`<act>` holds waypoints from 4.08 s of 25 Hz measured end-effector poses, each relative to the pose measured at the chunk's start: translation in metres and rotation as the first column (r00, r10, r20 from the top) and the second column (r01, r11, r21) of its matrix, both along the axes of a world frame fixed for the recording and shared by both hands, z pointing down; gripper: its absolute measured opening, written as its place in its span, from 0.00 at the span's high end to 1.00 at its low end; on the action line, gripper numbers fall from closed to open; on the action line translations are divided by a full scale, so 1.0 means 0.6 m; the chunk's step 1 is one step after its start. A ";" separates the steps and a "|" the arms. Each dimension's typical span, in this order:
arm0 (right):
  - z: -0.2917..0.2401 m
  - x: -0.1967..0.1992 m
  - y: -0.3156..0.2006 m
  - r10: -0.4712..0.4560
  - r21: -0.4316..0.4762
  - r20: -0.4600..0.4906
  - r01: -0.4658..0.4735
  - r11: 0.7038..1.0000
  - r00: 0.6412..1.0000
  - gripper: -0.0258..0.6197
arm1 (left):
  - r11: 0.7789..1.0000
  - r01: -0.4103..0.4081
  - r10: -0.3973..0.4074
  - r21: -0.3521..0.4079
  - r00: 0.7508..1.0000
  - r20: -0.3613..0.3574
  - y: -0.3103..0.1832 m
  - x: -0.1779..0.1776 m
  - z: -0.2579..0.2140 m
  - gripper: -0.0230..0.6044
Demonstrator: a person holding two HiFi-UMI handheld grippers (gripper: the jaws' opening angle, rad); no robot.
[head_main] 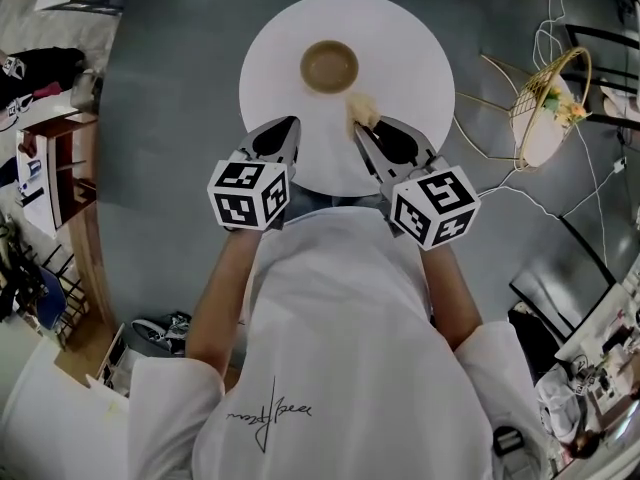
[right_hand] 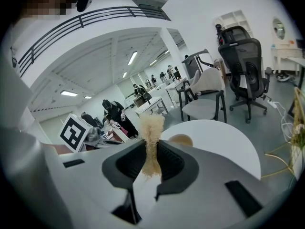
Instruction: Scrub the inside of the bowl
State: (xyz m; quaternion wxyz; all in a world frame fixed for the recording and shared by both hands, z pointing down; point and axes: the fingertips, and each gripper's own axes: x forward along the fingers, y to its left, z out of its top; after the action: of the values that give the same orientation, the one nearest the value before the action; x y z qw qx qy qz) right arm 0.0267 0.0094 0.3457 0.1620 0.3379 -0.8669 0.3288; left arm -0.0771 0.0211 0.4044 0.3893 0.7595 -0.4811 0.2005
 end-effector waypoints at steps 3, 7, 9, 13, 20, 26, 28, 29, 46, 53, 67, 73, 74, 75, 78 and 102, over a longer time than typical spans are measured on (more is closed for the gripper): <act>0.002 -0.001 -0.009 0.009 -0.004 -0.003 -0.009 1.000 1.000 0.83 | 1.000 0.017 -0.017 -0.014 1.000 -0.022 -0.015 -0.007 0.009 0.95; 0.012 0.003 -0.011 0.013 -0.018 -0.010 -0.014 1.000 1.000 0.83 | 0.998 0.038 -0.040 -0.041 0.998 -0.044 -0.029 -0.008 0.022 0.95; 0.020 0.005 -0.011 0.017 -0.029 -0.015 -0.017 0.999 1.000 0.83 | 0.997 0.055 -0.058 -0.054 0.997 -0.059 -0.038 -0.005 0.029 0.95; 0.029 -0.001 -0.010 0.023 -0.048 -0.013 -0.023 0.999 1.000 0.83 | 0.995 0.080 -0.084 -0.067 0.994 -0.068 -0.055 -0.008 0.038 0.95; 0.041 0.002 -0.018 0.052 -0.076 -0.016 -0.054 0.996 0.998 0.83 | 0.990 0.086 -0.096 -0.114 0.992 -0.084 -0.092 -0.021 0.065 0.94; 0.050 0.015 -0.030 0.083 -0.092 -0.020 -0.084 0.992 0.996 0.83 | 0.987 0.058 -0.069 -0.147 0.995 -0.070 -0.106 -0.006 0.094 0.88; 0.055 0.018 -0.034 0.093 -0.102 -0.023 -0.094 0.990 0.995 0.83 | 0.985 0.062 -0.075 -0.164 0.995 -0.072 -0.110 -0.008 0.104 0.88; 0.057 0.018 -0.037 0.098 -0.106 -0.025 -0.100 0.989 0.995 0.83 | 0.983 0.066 -0.080 -0.174 0.994 -0.076 -0.113 -0.009 0.109 0.88; 0.099 0.027 -0.042 0.178 -0.189 -0.051 -0.184 0.964 0.983 0.83 | 0.943 0.049 -0.089 -0.328 0.990 -0.108 -0.148 -0.018 0.186 0.87; 0.107 0.036 -0.054 0.209 -0.194 -0.068 -0.218 0.956 0.976 0.83 | 0.929 0.055 -0.120 -0.367 0.980 -0.157 -0.158 -0.012 0.197 0.86; 0.147 0.033 -0.089 0.186 -0.180 -0.113 -0.204 0.962 0.976 0.83 | 0.911 0.066 -0.163 -0.406 0.964 -0.208 -0.168 -0.010 0.212 0.86; 0.179 0.041 -0.132 0.146 -0.139 -0.179 -0.172 0.975 0.973 0.83 | 0.905 0.053 -0.155 -0.423 0.965 -0.212 -0.163 -0.006 0.218 0.88; 0.183 0.041 -0.136 0.132 -0.134 -0.189 -0.159 0.978 0.973 0.83 | 0.904 0.055 -0.158 -0.424 0.964 -0.213 -0.162 -0.005 0.218 0.88; 0.186 0.041 -0.141 0.115 -0.128 -0.197 -0.142 0.982 0.974 0.83 | 0.904 0.058 -0.162 -0.424 0.963 -0.214 -0.161 -0.005 0.218 0.88; 0.195 0.041 -0.157 0.055 -0.098 -0.235 -0.080 0.992 0.970 0.83 | 0.905 0.057 -0.162 -0.422 0.963 -0.217 -0.162 -0.001 0.219 0.89; 0.222 -0.075 -0.219 -0.420 0.050 -0.719 0.644 0.763 0.554 0.83 | 0.903 0.023 -0.140 -0.430 0.960 -0.241 -0.161 -0.003 0.213 0.94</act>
State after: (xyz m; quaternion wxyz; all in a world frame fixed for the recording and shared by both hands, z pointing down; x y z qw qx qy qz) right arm -0.0182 -0.1221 0.4790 0.5002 0.1707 -0.8487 -0.0211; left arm -0.0791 -0.0753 0.5322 0.6136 0.6559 -0.4012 0.1796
